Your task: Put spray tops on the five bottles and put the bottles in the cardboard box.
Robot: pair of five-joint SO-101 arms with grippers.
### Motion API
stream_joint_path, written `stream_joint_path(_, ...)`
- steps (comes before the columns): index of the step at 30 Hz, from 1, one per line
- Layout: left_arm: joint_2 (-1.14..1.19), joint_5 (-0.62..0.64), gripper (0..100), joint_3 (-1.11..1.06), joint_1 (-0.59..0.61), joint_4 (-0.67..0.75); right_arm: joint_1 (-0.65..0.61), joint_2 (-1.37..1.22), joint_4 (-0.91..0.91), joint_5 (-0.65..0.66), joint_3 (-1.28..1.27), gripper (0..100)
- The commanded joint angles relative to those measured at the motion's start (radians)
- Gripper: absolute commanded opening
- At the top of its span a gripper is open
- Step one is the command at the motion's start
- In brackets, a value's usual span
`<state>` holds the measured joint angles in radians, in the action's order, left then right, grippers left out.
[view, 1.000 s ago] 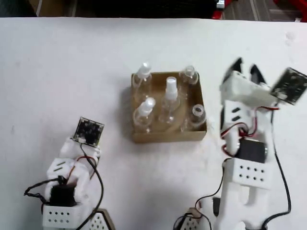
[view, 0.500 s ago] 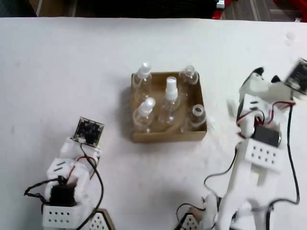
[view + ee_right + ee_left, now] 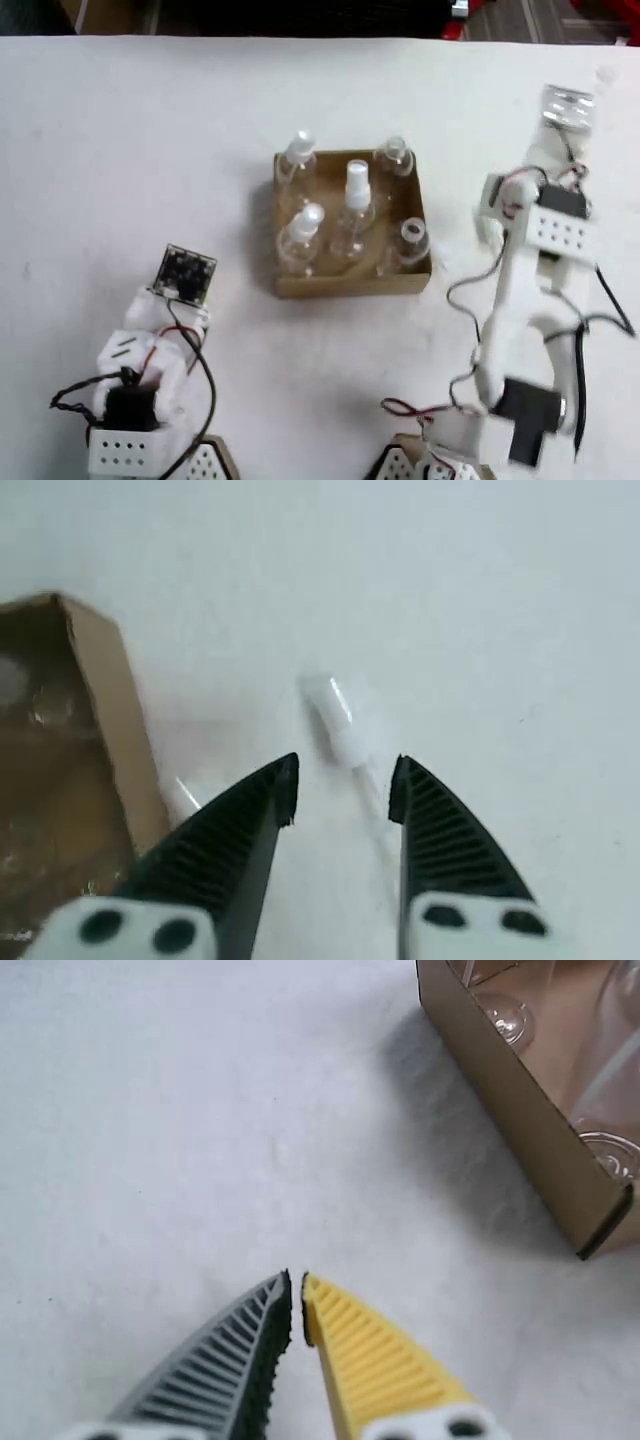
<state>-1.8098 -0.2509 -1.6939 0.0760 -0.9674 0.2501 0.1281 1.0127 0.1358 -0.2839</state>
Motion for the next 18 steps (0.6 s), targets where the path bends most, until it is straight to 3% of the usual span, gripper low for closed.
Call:
stream_joint_path(1, -0.012, -0.009, 2, 0.002, -0.013, -0.002, -0.028, -0.137, 0.162, 0.040, 0.209, 13.0)
stream_joint_path(12, -0.012, -0.009, 2, 0.002, -0.013, -0.002, -0.062, -0.541, 0.443, 0.048, 0.620, 12.8)
stream_joint_path(18, -0.012, -0.009, 2, 0.002, -0.013, -0.002, -0.125, -0.604, 0.588, 0.071, 0.672, 14.7)
